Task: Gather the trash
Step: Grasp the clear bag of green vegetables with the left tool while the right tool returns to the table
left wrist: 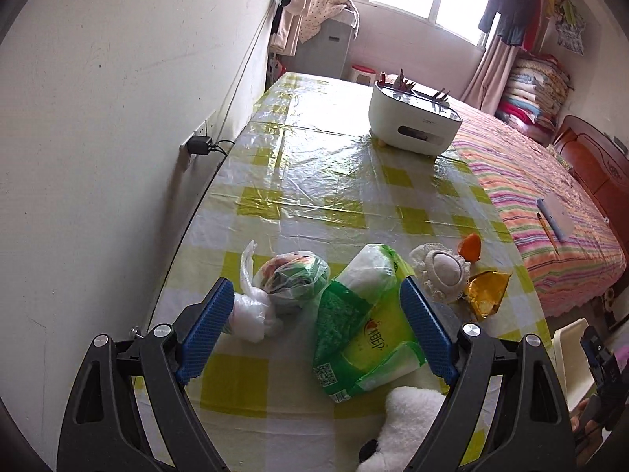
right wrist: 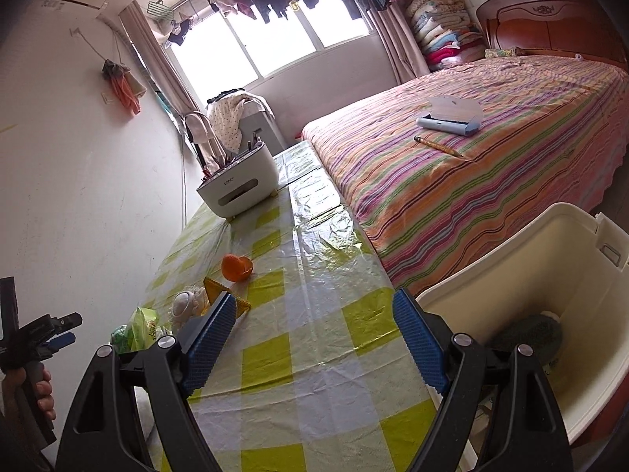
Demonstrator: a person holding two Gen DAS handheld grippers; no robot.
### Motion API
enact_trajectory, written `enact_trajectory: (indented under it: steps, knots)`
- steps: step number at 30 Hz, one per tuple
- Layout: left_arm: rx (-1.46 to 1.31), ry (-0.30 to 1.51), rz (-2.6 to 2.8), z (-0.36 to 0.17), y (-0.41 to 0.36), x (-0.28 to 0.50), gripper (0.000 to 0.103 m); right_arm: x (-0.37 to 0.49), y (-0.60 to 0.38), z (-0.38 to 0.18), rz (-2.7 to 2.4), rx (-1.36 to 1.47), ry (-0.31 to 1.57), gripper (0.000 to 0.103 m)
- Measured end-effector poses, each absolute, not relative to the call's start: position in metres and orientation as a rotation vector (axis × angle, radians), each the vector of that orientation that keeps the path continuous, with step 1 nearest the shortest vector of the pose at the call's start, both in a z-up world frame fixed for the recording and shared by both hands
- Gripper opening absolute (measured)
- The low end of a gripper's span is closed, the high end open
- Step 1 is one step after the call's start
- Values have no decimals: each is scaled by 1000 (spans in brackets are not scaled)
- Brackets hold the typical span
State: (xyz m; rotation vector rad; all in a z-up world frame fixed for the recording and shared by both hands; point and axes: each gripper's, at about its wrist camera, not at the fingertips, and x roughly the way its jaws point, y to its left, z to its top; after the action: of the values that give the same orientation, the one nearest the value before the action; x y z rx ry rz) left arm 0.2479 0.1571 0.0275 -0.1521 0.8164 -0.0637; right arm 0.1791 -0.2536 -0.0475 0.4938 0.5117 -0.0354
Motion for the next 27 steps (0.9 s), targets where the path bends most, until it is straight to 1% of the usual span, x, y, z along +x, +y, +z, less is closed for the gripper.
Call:
enact_trajectory:
  steps: [9, 16, 20, 22, 24, 25, 27]
  knots:
    - [-331, 989, -45, -12, 201, 289, 85, 188, -223, -54, -1, 434, 549, 79]
    - [-268, 1119, -101, -42, 186, 312, 85, 195, -208, -59, 6, 397, 575, 79]
    - [-320, 1127, -103, -48, 187, 316, 85, 201, -196, -58, 22, 365, 582, 79]
    - [-384, 1120, -112, -48, 191, 316, 82, 207, -186, -57, 35, 342, 586, 79]
    - [-419, 1119, -106, -50, 194, 314, 77, 216, -176, -57, 57, 324, 596, 79]
    - [-425, 1117, -108, -49, 195, 314, 72, 221, -171, -56, 68, 311, 600, 79]
    - [-427, 1106, -111, -47, 196, 313, 65, 232, -159, -55, 88, 284, 607, 79]
